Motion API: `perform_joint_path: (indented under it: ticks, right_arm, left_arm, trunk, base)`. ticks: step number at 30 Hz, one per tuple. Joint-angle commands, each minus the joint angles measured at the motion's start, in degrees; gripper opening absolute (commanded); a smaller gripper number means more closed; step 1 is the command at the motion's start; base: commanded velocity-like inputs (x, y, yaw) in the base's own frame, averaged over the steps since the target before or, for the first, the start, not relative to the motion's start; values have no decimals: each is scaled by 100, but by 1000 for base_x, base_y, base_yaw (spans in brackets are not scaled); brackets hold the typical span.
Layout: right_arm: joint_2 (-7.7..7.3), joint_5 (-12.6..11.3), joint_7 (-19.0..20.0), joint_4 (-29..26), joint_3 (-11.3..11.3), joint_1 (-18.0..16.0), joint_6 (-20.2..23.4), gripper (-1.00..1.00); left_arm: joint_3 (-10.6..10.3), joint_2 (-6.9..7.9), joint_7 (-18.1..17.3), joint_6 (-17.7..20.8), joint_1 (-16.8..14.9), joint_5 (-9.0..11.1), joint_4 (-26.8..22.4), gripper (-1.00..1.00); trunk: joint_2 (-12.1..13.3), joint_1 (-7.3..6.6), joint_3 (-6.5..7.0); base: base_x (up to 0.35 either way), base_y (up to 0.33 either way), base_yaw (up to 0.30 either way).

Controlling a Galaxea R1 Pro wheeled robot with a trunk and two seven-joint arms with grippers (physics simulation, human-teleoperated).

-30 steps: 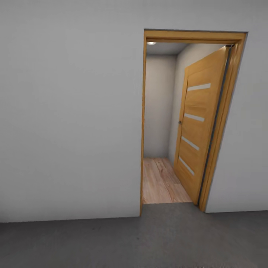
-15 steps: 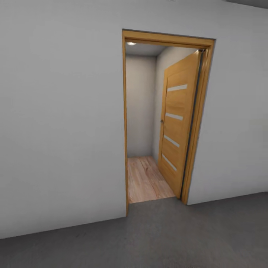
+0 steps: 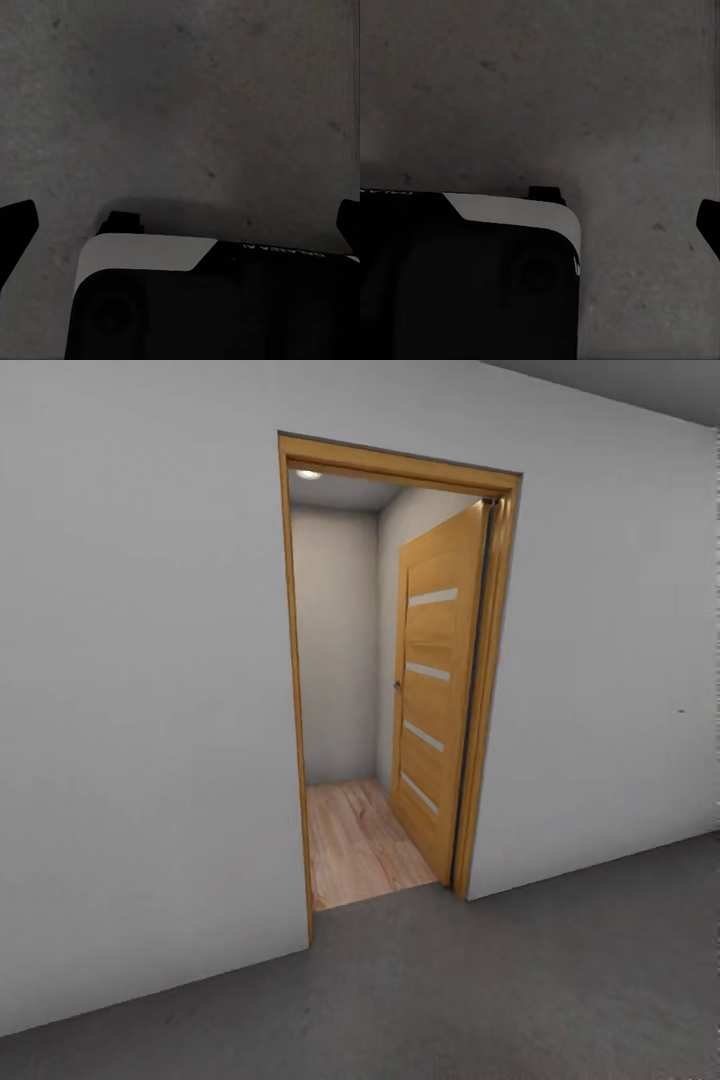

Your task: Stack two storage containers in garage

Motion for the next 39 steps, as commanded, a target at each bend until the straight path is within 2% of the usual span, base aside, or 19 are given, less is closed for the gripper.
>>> perform_joint_path:
  ticks: [1,22,39]
  right_arm:
    - [6,8,-30,19,48,-9,-25,100]
    - [23,76,-77,12,78,-9,34,100]
    - [29,43,-88,18,67,-9,60,100]
  left_arm:
    - [-49,-3,15,-18,-4,49,4,100]
    - [-49,-9,59,68,-4,75,13,100]
    - [-49,-11,69,68,-4,75,12,100]
  trunk:
    - [-5,2,-8]
    - [-5,2,-8]
    - [-5,2,-8]
  base:
    - [196,0,-94]
    - [300,-2,-11]
    - [309,-160,0]
